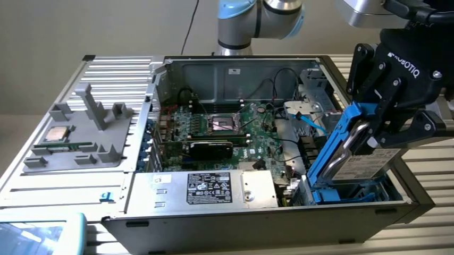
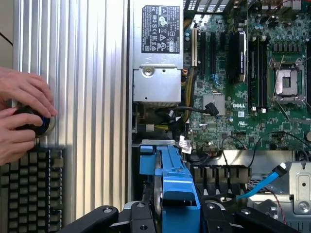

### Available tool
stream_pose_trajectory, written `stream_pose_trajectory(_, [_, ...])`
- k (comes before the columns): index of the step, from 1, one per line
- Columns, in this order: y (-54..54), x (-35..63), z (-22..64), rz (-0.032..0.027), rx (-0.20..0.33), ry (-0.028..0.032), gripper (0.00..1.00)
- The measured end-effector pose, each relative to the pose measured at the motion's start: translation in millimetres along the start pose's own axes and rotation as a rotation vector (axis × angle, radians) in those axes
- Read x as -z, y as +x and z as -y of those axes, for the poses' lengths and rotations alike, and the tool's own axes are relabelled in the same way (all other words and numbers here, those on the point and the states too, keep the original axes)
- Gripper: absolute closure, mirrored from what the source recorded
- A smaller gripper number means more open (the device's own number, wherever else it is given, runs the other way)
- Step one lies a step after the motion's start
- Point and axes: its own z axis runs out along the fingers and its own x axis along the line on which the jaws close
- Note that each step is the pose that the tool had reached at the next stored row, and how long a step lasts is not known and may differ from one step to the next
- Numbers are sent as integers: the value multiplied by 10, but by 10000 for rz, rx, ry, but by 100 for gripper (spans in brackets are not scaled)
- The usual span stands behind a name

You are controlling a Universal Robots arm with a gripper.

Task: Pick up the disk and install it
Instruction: 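Insert the disk into the insertion slot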

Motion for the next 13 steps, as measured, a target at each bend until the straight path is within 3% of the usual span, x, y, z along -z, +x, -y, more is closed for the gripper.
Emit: stream_pose_trajectory(13, [-15, -39, 14, -1, -6, 0, 63])
